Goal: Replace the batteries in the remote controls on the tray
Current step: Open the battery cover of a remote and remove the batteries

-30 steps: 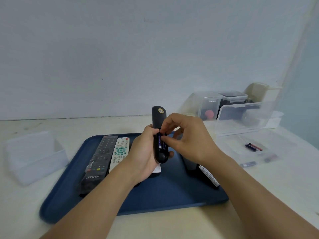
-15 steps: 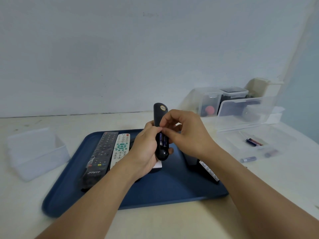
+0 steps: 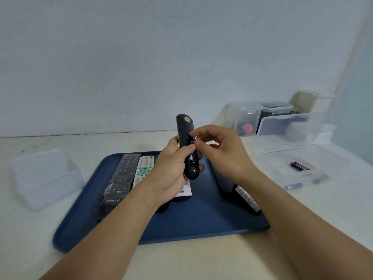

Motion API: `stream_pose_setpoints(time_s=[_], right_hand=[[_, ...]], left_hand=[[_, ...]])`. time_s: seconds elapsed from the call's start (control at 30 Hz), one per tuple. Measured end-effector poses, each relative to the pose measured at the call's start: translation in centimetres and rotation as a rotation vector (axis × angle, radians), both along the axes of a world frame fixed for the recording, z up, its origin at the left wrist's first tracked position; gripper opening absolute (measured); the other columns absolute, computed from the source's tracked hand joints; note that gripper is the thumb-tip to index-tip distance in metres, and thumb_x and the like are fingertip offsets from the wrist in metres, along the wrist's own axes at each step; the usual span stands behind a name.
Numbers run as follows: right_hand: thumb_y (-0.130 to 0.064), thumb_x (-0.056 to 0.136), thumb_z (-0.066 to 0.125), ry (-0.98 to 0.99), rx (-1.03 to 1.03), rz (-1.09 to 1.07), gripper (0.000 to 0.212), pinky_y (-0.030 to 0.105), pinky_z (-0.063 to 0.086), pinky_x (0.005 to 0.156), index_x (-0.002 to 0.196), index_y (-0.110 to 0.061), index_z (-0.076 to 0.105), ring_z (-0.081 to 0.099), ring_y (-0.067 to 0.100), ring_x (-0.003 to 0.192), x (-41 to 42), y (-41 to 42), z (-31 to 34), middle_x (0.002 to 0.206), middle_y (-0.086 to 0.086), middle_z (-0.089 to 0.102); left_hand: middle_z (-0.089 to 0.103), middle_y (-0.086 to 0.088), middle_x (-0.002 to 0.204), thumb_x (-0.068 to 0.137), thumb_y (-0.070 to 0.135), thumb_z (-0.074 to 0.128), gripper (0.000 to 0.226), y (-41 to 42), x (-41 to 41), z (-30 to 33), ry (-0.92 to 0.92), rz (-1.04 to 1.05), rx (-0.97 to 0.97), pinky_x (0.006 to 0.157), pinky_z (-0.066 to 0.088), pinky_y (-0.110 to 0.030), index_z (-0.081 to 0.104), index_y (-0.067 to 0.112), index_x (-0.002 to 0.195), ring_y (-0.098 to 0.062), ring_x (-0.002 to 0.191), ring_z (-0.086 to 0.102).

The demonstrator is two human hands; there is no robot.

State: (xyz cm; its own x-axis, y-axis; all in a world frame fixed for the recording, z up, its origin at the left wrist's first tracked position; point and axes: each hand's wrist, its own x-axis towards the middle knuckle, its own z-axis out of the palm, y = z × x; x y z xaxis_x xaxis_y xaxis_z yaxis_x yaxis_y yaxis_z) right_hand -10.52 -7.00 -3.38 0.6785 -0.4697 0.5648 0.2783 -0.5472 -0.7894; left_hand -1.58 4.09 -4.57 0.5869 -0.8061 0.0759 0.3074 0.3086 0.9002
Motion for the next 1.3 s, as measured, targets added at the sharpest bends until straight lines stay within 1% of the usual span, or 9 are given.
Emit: stream_pose_setpoints(time_s=[0.27,0.37,0.6,0.73,0.8,0.93,1.07,1.2,1.3], right_hand=[[-0.013,0.094,0.067,0.037,0.119,0.017,0.015,0.034,0.055,0.072,0.084,-0.004,0.074,0.064,0.017,0.065,0.1,0.3,-0.1,0.074,0.007,0.072],[-0.008,0.091,0.071,0.049,0.236,0.075,0.013,0.028,0.055,0.069,0.086,0.004,0.068,0.063,0.019,0.066,0.2,0.3,0.0,0.072,0.012,0.068],[-0.002,0.086,0.069,0.116,0.870,0.271,0.012,0.023,0.058,0.075,0.097,-0.007,0.067,0.067,0.013,0.070,-0.3,-0.3,0.6,0.087,0.008,0.071],[0.002,0.097,0.053,-0.056,1.182,0.324,0.013,0.026,0.062,0.067,0.103,-0.003,0.063,0.071,0.019,0.076,-0.3,-1.5,1.4,0.080,0.012,0.066],[0.010,0.100,0.040,-0.062,1.269,0.336,0.025,0.018,0.057,0.059,0.107,0.000,0.062,0.061,0.014,0.072,-0.3,-1.8,1.5,0.080,0.011,0.061],[0.002,0.099,0.041,0.104,1.148,0.183,0.024,0.013,0.025,0.037,0.104,0.000,0.065,0.032,0.006,0.049,0.1,-2.1,0.8,0.078,0.008,0.057],[-0.051,0.089,0.067,0.188,0.972,0.069,0.039,0.014,0.016,0.034,0.094,-0.013,0.060,0.022,0.006,0.047,-0.1,-1.9,1.0,0.069,0.002,0.055],[-0.037,0.088,0.073,0.098,0.769,0.000,0.029,0.017,0.017,0.033,0.079,-0.020,0.051,0.020,0.006,0.041,-0.3,-1.9,1.1,0.063,-0.002,0.032],[-0.031,0.085,0.076,0.171,0.688,0.001,0.025,0.018,0.016,0.033,0.075,-0.018,0.058,0.023,0.007,0.043,-0.5,-2.0,1.1,0.063,-0.002,0.039]], left_hand=[[0.060,-0.006,0.102,0.100,0.001,0.056,0.040,0.1,-0.1,-0.1,-0.049,0.005,-0.009,0.065,0.053,-0.032,0.047,0.010,0.139,-0.014,0.081,0.060],[0.060,-0.009,0.105,0.099,-0.003,0.056,0.042,0.1,-0.1,-0.2,-0.083,0.026,0.019,0.066,0.053,-0.031,0.047,0.012,0.138,-0.015,0.082,0.060],[0.070,0.005,0.086,0.092,-0.005,0.066,0.047,0.0,-0.2,-0.3,-0.148,0.038,0.048,0.071,0.051,-0.033,0.049,0.014,0.132,-0.014,0.066,0.062],[0.067,-0.012,0.106,0.092,-0.011,0.049,0.032,0.1,-0.1,0.7,0.120,-0.051,-0.055,0.055,0.049,-0.028,0.057,0.000,0.121,-0.019,0.068,0.059],[0.063,-0.015,0.107,0.089,-0.010,0.038,0.038,0.3,0.1,0.8,0.176,-0.097,-0.070,0.053,0.049,-0.028,0.059,-0.002,0.120,-0.018,0.067,0.062],[0.065,-0.010,0.090,0.090,-0.015,0.034,0.045,0.9,0.4,1.0,0.046,-0.131,0.018,0.059,0.056,-0.028,0.067,0.004,0.115,-0.018,0.073,0.067],[0.075,-0.008,0.096,0.093,-0.019,0.040,0.048,1.9,0.5,1.5,-0.065,-0.252,0.066,0.072,0.063,-0.033,0.064,0.006,0.126,-0.026,0.084,0.073],[0.075,-0.020,0.108,0.089,-0.012,0.063,0.046,1.9,1.3,1.5,-0.029,-0.049,0.067,0.069,0.062,-0.029,0.061,0.009,0.130,-0.040,0.091,0.075],[0.074,-0.016,0.089,0.085,-0.002,0.074,0.028,1.2,1.8,1.2,-0.041,0.253,0.017,0.056,0.058,-0.024,0.065,0.008,0.110,-0.026,0.066,0.072]])
